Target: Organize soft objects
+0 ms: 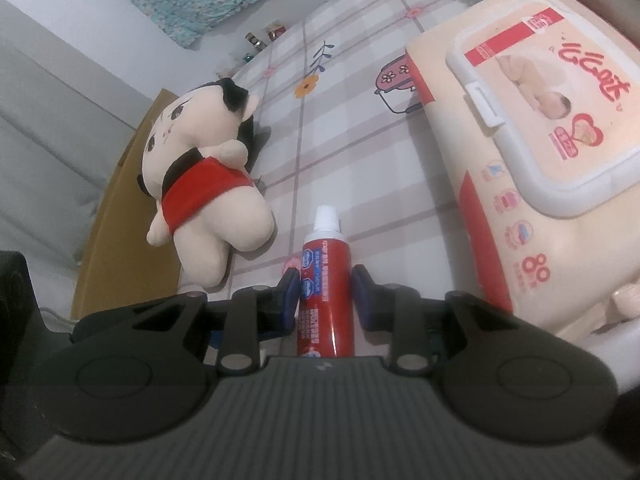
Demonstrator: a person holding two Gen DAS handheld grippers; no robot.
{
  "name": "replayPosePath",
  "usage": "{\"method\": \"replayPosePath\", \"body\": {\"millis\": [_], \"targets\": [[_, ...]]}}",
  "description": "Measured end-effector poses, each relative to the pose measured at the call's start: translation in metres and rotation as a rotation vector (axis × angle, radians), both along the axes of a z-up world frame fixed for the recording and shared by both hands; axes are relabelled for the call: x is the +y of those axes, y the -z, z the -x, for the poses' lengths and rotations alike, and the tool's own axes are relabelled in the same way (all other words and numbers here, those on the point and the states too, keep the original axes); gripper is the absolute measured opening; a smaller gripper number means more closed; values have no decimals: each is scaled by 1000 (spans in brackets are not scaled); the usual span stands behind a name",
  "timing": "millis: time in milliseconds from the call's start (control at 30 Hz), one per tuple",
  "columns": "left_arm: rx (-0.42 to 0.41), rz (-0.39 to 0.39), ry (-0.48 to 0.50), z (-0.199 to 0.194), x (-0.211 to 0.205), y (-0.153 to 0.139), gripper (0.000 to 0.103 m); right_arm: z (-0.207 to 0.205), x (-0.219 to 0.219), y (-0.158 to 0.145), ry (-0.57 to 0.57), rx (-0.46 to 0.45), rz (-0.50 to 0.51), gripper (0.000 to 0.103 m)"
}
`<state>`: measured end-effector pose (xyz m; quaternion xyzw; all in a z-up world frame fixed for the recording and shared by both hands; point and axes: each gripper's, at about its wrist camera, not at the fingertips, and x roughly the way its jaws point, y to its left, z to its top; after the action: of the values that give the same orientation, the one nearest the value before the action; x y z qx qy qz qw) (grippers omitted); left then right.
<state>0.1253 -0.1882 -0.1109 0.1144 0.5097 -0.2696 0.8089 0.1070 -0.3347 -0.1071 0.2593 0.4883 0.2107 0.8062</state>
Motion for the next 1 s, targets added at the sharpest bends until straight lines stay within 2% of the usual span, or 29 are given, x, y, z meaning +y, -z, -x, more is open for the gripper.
{"method": "replayPosePath", "body": {"millis": [167,600,733,867,1000], "targets": [[-41,-25,2,1,-2,0,67,0,-3,5,19,36,-55,26],[-51,-5,-26,-6,3,-1,52,-2,-12,14,59,93,-143,24],[-51,0,-35,-7,5,-1,50,-1,-12,14,65,96,-155,25],[-56,-1,-37,-7,5,0,50,1,-19,20,97,110,-222,26],[-49,1,-34,-6,5,0,56,5,-22,22,113,103,-269,26]]}}
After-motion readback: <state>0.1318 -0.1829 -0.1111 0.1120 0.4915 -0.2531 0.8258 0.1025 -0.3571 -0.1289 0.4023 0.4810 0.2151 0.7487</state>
